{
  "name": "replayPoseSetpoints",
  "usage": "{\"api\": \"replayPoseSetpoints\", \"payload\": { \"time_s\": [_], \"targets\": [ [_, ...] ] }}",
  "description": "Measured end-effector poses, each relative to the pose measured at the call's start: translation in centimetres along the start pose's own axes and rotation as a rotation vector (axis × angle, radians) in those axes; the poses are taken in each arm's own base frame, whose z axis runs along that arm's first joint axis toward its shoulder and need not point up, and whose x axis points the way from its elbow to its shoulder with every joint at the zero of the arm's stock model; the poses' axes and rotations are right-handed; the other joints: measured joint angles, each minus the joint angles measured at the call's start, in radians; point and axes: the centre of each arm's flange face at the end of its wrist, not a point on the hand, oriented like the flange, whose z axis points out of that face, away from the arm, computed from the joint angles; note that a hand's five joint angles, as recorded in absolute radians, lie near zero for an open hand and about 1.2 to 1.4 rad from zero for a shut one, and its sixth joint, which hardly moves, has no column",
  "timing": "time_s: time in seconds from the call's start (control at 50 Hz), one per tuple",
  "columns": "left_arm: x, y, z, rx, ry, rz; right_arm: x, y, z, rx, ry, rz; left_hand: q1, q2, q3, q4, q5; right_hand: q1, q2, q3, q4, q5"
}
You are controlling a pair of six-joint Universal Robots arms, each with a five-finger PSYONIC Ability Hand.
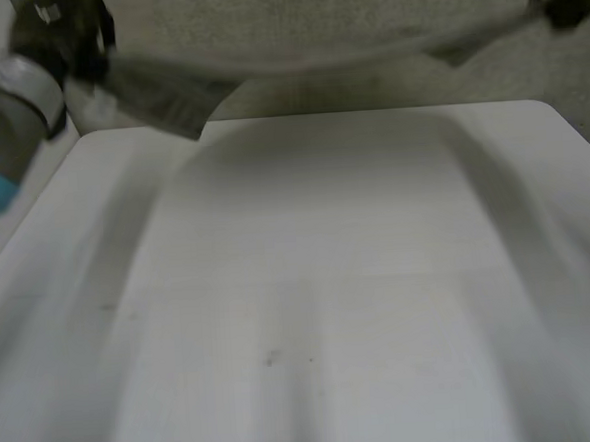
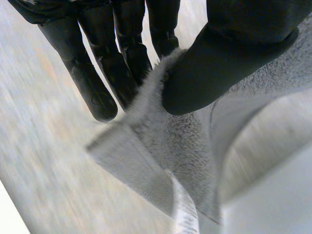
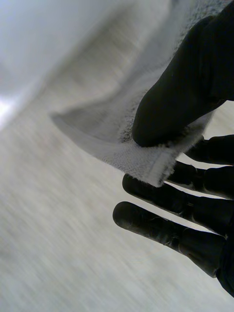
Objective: Fold the towel.
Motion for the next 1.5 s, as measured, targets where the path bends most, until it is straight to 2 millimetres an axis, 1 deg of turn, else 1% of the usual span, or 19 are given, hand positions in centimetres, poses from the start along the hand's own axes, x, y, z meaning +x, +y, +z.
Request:
{"api": "replayPoseSetpoints", "payload": {
  "time_s": [0.06,0.14,0.2,0.28,0.36,0.42,0.56,0.64,0.68,0.76,0.9,1.02,1.14,1.2,1.22,1.28,1.32,1.36,1.5],
  "targets": [
    [0.5,5.7,-0.9,-0.109,0.013,-0.011,-2.6,6.2,-0.6,-0.183,-0.082,0.016,0.000,0.000,0.000,0.000,0.000,0.000,0.000,0.000,0.000,0.000],
    [1.5,10.9,-2.4,-0.197,0.039,-0.015,-5.1,11.8,-2.0,-0.341,-0.161,0.010,0.000,0.000,0.000,0.000,0.003,0.000,0.000,0.000,0.000,0.000],
    [2.2,13.9,-3.7,-0.245,0.064,-0.010,-6.7,15.1,-3.2,-0.435,-0.214,0.000,0.000,0.000,0.000,0.000,0.003,0.000,0.000,0.000,0.000,0.000],
    [3.1,16.9,-5.4,-0.315,0.101,0.030,-7.9,17.3,-4.4,-0.503,-0.253,-0.007,0.000,0.000,0.000,0.000,0.003,0.000,0.000,0.000,0.000,0.000],
    [3.6,18.6,-7.7,-0.399,0.138,0.103,-7.7,16.9,-5.3,-0.517,-0.259,-0.014,0.000,0.000,0.000,0.000,0.003,0.000,0.000,0.000,0.000,0.000],
    [3.6,18.6,-8.9,-0.435,0.153,0.140,-7.3,15.8,-5.8,-0.509,-0.253,-0.023,0.000,0.000,0.000,0.000,0.003,0.000,0.000,0.000,0.000,0.000],
    [3.2,16.0,-13.3,-0.527,0.186,0.244,-6.3,11.8,-9.3,-0.554,-0.302,-0.109,0.000,0.000,0.000,0.000,0.003,0.000,0.000,0.000,0.000,0.000],
    [3.1,14.0,-16.4,-0.577,0.207,0.291,-5.4,10.9,-12.4,-0.658,-0.369,-0.172,0.000,0.000,0.000,0.000,0.003,0.000,0.000,0.000,0.000,0.000],
    [3.3,12.5,-18.7,-0.615,0.225,0.316,-4.8,10.3,-14.7,-0.733,-0.424,-0.215,0.000,0.000,0.000,0.000,0.003,0.000,0.000,0.000,0.000,0.000],
    [3.4,10.4,-22.0,-0.670,0.245,0.341,-3.9,8.8,-17.3,-0.783,-0.466,-0.264,0.000,0.000,0.000,0.000,0.003,0.000,0.000,0.000,0.000,0.000],
    [3.5,8.0,-24.9,-0.692,0.282,0.331,-3.2,6.8,-19.1,-0.724,-0.493,-0.273,0.000,0.000,0.000,0.000,0.003,0.000,0.000,0.000,0.000,0.000],
    [3.4,7.5,-23.8,-0.633,0.316,0.311,-3.6,6.7,-18.5,-0.648,-0.516,-0.238,0.000,0.000,0.000,0.000,0.005,0.000,0.000,0.000,0.000,0.000],
    [3.0,9.3,-19.1,-0.584,0.354,0.306,-4.1,9.9,-15.0,-0.617,-0.497,-0.184,0.000,0.000,0.000,0.000,0.005,0.000,0.000,0.000,0.000,0.000],
    [2.9,10.9,-16.0,-0.579,0.363,0.307,-4.5,11.7,-12.9,-0.618,-0.466,-0.172,0.000,0.000,0.000,0.000,0.005,0.000,0.000,0.000,0.000,0.000],
    [2.9,10.9,-16.0,-0.579,0.363,0.307,-4.5,11.7,-12.9,-0.618,-0.466,-0.172,0.000,0.000,0.000,0.000,0.005,0.000,0.000,0.000,0.000,0.000],
    [2.8,13.1,-12.5,-0.584,0.345,0.306,-5.0,13.8,-10.0,-0.600,-0.407,-0.165,0.000,0.000,0.000,0.000,0.007,0.000,0.000,0.000,0.000,0.000],
    [2.7,13.4,-12.0,-0.584,0.341,0.304,-5.1,14.1,-9.6,-0.595,-0.397,-0.163,0.000,0.000,0.000,0.000,0.007,0.000,0.000,0.000,0.000,0.000],
    [2.5,14.9,-9.6,-0.583,0.311,0.299,-5.2,15.1,-7.7,-0.565,-0.352,-0.155,0.000,0.000,0.000,0.000,0.007,0.000,0.000,0.000,0.000,0.000],
    [2.6,17.6,-4.2,-0.513,0.267,0.278,-5.3,16.3,-2.8,-0.426,-0.228,-0.119,0.000,0.000,0.000,0.000,0.007,0.000,0.000,0.000,0.000,0.000]
  ]
}}
